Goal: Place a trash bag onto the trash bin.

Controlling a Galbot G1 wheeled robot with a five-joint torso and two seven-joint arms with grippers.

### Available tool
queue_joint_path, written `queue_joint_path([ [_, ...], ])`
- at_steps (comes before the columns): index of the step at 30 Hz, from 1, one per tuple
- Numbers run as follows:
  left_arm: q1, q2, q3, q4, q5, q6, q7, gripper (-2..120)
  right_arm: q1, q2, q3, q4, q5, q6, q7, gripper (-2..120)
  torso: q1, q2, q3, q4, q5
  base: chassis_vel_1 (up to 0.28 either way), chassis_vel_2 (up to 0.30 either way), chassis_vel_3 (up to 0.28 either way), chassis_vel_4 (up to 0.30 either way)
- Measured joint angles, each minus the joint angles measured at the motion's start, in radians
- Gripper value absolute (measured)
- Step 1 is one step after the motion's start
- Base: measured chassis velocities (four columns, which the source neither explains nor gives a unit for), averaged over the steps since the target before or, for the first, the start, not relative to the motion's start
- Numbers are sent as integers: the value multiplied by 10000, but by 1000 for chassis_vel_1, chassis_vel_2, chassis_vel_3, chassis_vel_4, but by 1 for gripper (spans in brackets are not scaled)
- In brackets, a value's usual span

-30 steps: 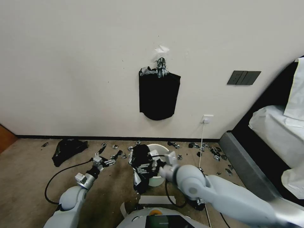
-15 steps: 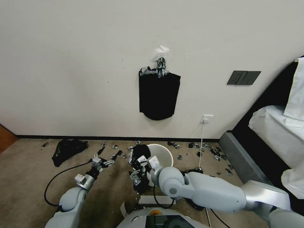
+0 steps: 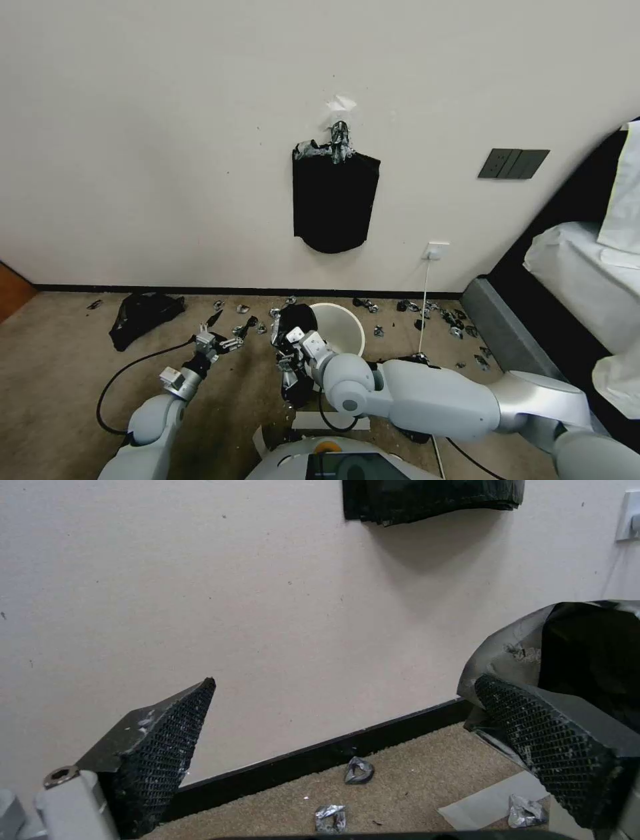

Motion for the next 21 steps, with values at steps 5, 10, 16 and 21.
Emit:
queue_joint_path([
  [5,50,-26,68,-11,10,-2,232,100,-48,-156,17,52,-139,29,-14,37,0,0,0,0,0,0,0,0,0],
  [10,126,-15,253,-29,2,-2,438,100,-126,-286,82,147,-244,123,-32,23,0,0,0,0,0,0,0,0,0],
  [16,232,-14,781,-151,-611,227,1024,100,-389,-540,412,384,-303,291,-46,7,0,0,0,0,1,0,0,0,0],
  [21,293,-28,1138,-258,-1137,720,1333,100,-564,-659,561,497,-316,325,-56,7,0,0,0,0,1,0,0,0,0],
])
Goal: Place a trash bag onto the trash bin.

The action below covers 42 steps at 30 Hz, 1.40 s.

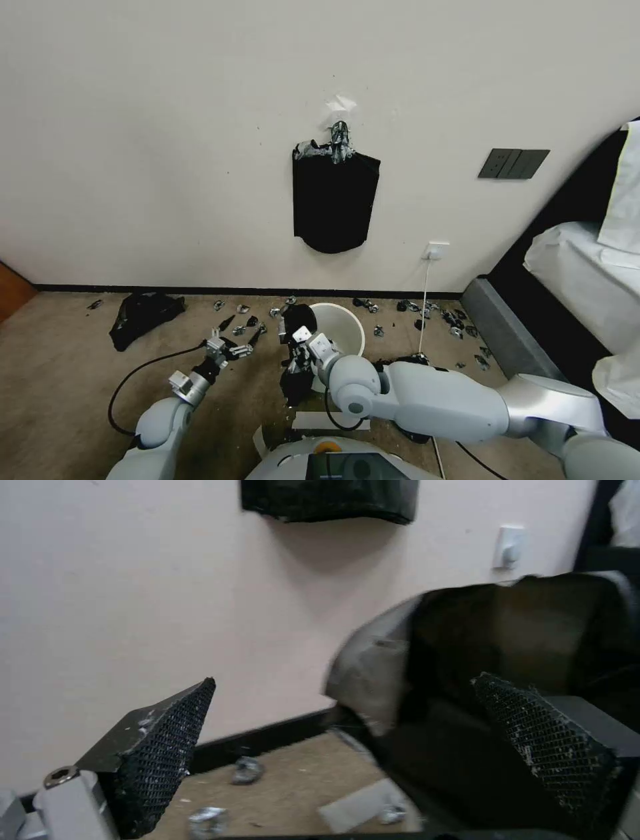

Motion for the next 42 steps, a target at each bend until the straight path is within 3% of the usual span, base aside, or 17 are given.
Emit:
queue_joint_path([
  [4,20,23,356,-155,-699,811,41,100,-137,-30,80,29,-73,23,-20,7,0,0,0,-1,0,0,0,0,0],
  [6,12,58,545,-279,-934,1562,-69,100,-184,-30,108,34,-113,51,-37,7,0,0,0,0,0,0,0,0,0],
  [7,12,58,545,-279,-934,1562,-69,100,-184,-30,108,34,-113,51,-37,7,0,0,0,0,0,0,0,0,0],
  [11,-56,77,799,-569,-1021,2759,-527,100,-230,-12,158,36,-154,97,-78,7,0,0,0,0,1,0,0,0,0],
  [18,-113,61,1051,-905,-1197,3675,-1254,99,-277,49,164,30,-274,144,-169,7,0,0,0,0,0,0,0,0,0],
  [20,-117,85,1134,-1057,-1227,3964,-1621,99,-298,70,164,18,-317,157,-193,7,0,0,0,0,0,0,0,0,0],
  [22,-144,151,1343,-1393,-1407,4547,-2442,99,-355,118,165,-23,-410,180,-238,7,0,0,0,0,0,0,0,0,0],
  [23,-144,151,1343,-1393,-1407,4547,-2442,99,-355,118,165,-23,-410,180,-238,7,0,0,0,0,0,0,0,0,0],
  [26,-239,221,1586,-1624,-1458,5228,-3484,98,-387,176,171,-60,-470,198,-257,7,0,0,0,0,-2,0,0,0,0],
  [27,-239,221,1586,-1624,-1458,5228,-3484,98,-387,176,171,-60,-470,198,-257,7,0,0,0,0,-2,0,0,0,0],
  [30,-306,268,1826,-2025,-1768,6076,-4790,97,-400,189,210,-100,-516,226,-275,7,0,0,0,0,-1,0,0,0,0],
  [35,-418,300,2003,-2318,-2090,6655,-5588,97,-425,199,256,-122,-552,246,-292,7,0,0,0,0,0,0,0,0,0],
  [38,-549,331,2223,-2564,-2823,7106,-6329,97,-441,203,269,-138,-610,260,-305,7,0,0,0,0,-1,0,0,0,0],
  [42,-608,319,2343,-2692,-3129,7546,-6653,97,-424,247,248,-148,-620,271,-324,7,0,0,0,0,-2,0,0,0,0],
])
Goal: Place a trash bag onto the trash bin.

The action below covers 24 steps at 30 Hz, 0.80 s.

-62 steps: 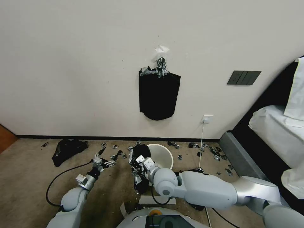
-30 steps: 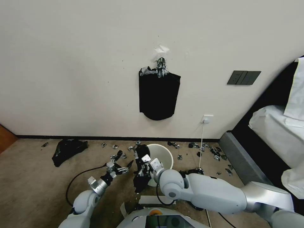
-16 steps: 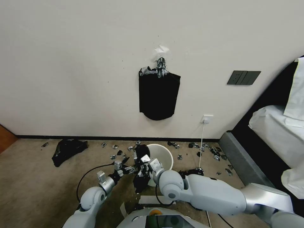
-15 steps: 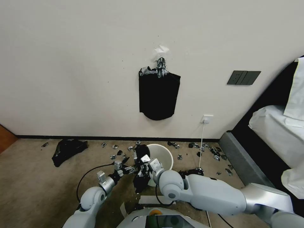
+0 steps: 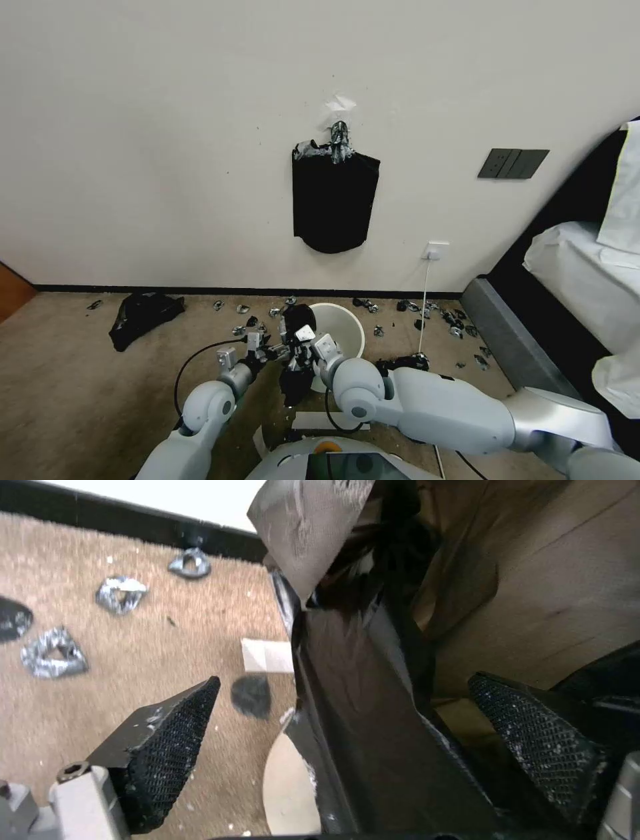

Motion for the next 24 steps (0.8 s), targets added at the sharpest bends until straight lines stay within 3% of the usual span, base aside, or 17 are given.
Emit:
queue_joint_path([
  [5,-21,-47,23,-87,-308,264,-416,95,54,49,-80,-32,-11,4,-15,7,1,0,0,0,1,0,0,0,0],
  [7,-23,-105,16,-216,-610,413,-845,93,118,110,-142,-91,-42,8,-12,7,1,0,0,0,2,0,0,0,0],
  [14,23,-113,-83,-463,-956,452,-1283,72,210,235,-280,-168,-101,49,-10,7,1,0,0,1,1,0,0,0,0],
  [24,17,82,-81,-463,-1153,500,-1147,41,224,163,-250,-31,-72,68,-63,7,0,0,0,0,1,0,0,0,0],
])
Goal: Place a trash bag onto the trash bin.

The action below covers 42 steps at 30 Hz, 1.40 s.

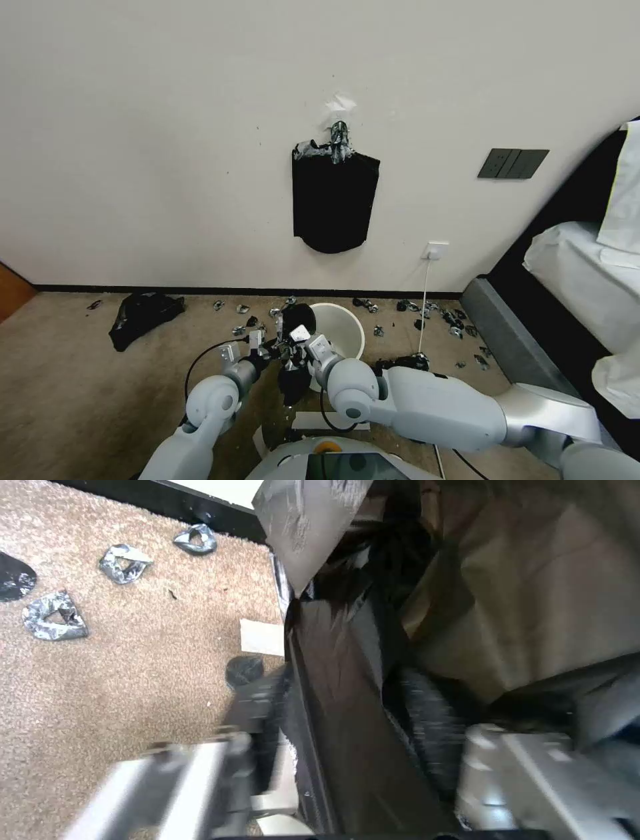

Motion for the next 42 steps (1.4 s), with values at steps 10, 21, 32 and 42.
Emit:
queue_joint_path([
  [10,-80,54,70,246,-303,-45,316,48,-9,-273,417,125,4,54,-21,7,0,0,0,1,1,0,0,0,0],
  [21,-350,67,221,382,-1135,13,-250,48,-289,-477,686,293,-106,75,-80,7,0,0,0,1,1,0,0,0,0],
  [32,-797,204,379,383,-2097,741,-1290,48,-426,-440,750,277,-242,91,-121,6,0,0,0,1,1,0,0,0,0],
  [42,-1346,338,695,504,-3237,1217,-2211,47,-516,-418,804,222,-337,110,-154,7,0,0,0,0,0,0,0,0,0],
])
